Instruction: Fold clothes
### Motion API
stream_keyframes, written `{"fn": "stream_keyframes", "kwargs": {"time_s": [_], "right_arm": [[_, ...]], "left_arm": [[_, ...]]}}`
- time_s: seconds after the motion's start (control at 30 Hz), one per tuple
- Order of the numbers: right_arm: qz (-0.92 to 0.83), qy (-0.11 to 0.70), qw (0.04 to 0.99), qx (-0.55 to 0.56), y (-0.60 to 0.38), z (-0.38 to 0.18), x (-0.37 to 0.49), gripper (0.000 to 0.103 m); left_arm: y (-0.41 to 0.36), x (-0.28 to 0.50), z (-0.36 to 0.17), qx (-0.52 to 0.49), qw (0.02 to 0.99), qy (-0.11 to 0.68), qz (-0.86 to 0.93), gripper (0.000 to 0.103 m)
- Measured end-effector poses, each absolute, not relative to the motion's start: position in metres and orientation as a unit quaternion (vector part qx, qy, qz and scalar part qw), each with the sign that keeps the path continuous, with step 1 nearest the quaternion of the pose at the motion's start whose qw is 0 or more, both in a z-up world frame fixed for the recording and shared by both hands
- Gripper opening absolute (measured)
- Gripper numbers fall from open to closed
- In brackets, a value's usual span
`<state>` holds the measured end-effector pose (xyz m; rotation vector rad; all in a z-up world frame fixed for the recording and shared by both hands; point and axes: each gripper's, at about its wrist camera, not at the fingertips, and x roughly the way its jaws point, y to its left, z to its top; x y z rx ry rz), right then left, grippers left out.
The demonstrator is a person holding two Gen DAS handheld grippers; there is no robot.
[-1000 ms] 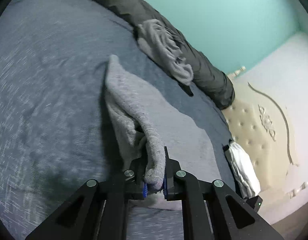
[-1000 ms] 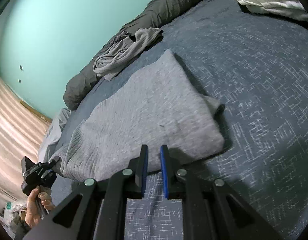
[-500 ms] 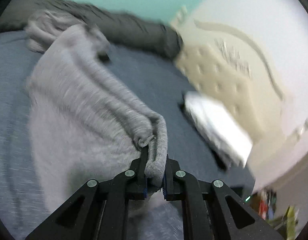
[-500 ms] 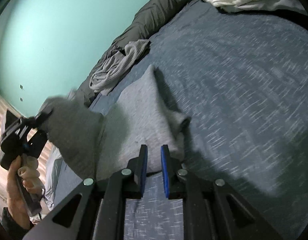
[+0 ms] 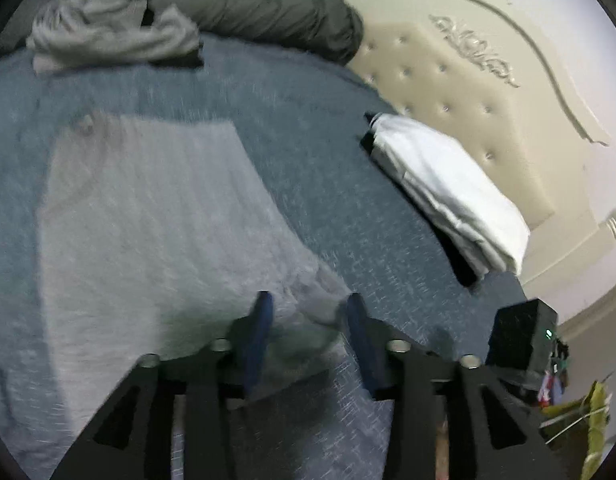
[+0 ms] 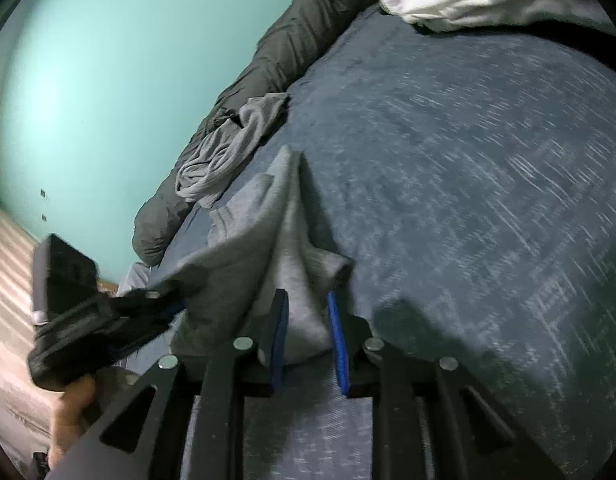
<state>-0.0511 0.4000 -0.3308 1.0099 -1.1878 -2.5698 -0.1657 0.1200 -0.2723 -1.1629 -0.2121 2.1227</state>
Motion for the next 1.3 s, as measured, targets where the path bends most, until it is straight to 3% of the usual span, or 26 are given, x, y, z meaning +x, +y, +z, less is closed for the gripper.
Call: {"fn": "stream_keyframes", "kwargs": {"time_s": [0.3,0.4,0.6,0.67,0.7,0.73,0.9,1.1,1.3], "right_arm": [[-0.871,-0.367,0.079,0.316,0.38,-0.302,-0.066,0.035],[-0.875,-0.343,0.079,0.333,0.366,-0.298,-0.08,0.043],[-0.863,-0.321,0.087,0.379,0.347,-0.316,-0.097,0.043],[-0.868,-0.307,0.078,0.384,0.347,-0.323,-0.099,0.026],[-0.867,-0.307,0.075,0.386,0.348,-0.327,-0.099,0.011],[-0.866,-0.307,0.072,0.388,0.35,-0.33,-0.098,0.009],[-0.862,-0.287,0.041,0.416,0.357,-0.348,-0.091,0.006],[-0.85,-0.324,0.039,0.414,0.369,-0.365,-0.084,0.005],[-0.855,-0.33,0.009,0.4,0.377,-0.343,-0.076,0.008]], "left_arm": [[0.061,-0.174,-0.293,-0.466,0.273,-0.067,0.839,0.045],[0.062,-0.171,-0.304,-0.474,0.271,-0.047,0.836,0.045],[0.06,-0.162,-0.319,-0.477,0.274,-0.036,0.834,0.045],[0.063,-0.158,-0.322,-0.478,0.273,-0.023,0.834,0.045],[0.065,-0.157,-0.323,-0.479,0.273,-0.016,0.834,0.045],[0.069,-0.155,-0.325,-0.48,0.272,-0.008,0.834,0.045],[0.08,-0.149,-0.335,-0.484,0.27,0.011,0.832,0.044],[0.079,-0.148,-0.339,-0.489,0.273,0.007,0.829,0.044],[0.083,-0.144,-0.337,-0.487,0.268,0.02,0.831,0.044]]}}
